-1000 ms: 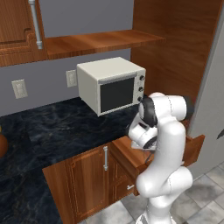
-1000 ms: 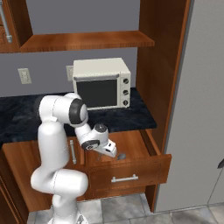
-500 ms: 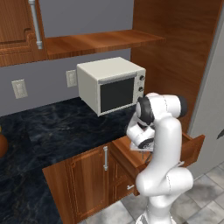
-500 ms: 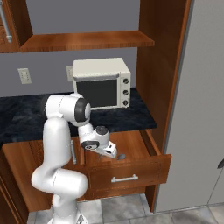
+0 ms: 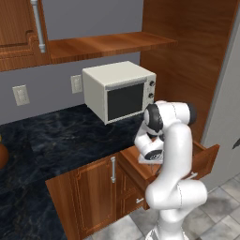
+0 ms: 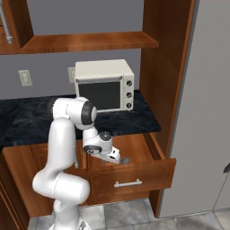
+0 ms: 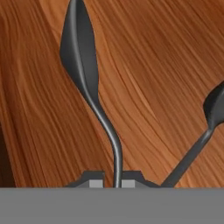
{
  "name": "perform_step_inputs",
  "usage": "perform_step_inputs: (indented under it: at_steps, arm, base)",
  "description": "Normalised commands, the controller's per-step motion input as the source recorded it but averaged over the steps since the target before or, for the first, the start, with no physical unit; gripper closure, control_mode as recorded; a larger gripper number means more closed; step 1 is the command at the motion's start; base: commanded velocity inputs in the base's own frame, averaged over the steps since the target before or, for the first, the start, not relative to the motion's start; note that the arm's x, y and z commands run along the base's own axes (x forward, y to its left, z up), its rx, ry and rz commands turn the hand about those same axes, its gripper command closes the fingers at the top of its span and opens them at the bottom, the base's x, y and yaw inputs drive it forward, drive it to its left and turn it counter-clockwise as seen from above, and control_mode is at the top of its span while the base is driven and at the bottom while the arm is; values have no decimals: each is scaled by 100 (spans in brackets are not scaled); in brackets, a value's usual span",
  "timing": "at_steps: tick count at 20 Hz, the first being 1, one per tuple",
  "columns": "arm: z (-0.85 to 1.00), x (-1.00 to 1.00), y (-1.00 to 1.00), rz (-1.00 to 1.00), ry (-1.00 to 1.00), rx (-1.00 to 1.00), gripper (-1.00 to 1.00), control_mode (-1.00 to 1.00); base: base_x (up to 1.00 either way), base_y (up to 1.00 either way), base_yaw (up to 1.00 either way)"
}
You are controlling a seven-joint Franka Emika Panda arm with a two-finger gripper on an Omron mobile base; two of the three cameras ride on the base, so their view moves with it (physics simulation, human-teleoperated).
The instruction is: Organize the utensils by type. Pick up the wooden spoons from the counter and place them in the open cabinet. Then pick up the metallic utensils from the counter and place them in the open drawer.
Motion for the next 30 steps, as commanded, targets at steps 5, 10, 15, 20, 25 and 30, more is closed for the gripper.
perform_step_inputs:
  at_steps: [5,10,15,20,25,30]
  arm:
    - [-10,16,1,3,2,0,-100,-100]
    - [-6,18,0,4,3,0,-100,-100]
    - [-1,15,0,4,1,0,-100,-100]
    - [2,10,0,4,0,0,-100,-100]
    - [10,6,0,3,0,0,-100,-100]
    - [35,-3,0,4,0,0,-100,-100]
  base:
    - [0,0,0]
    - [0,0,0]
    - [0,0,0]
    - [0,0,0]
    - [0,0,0]
    - [0,0,0]
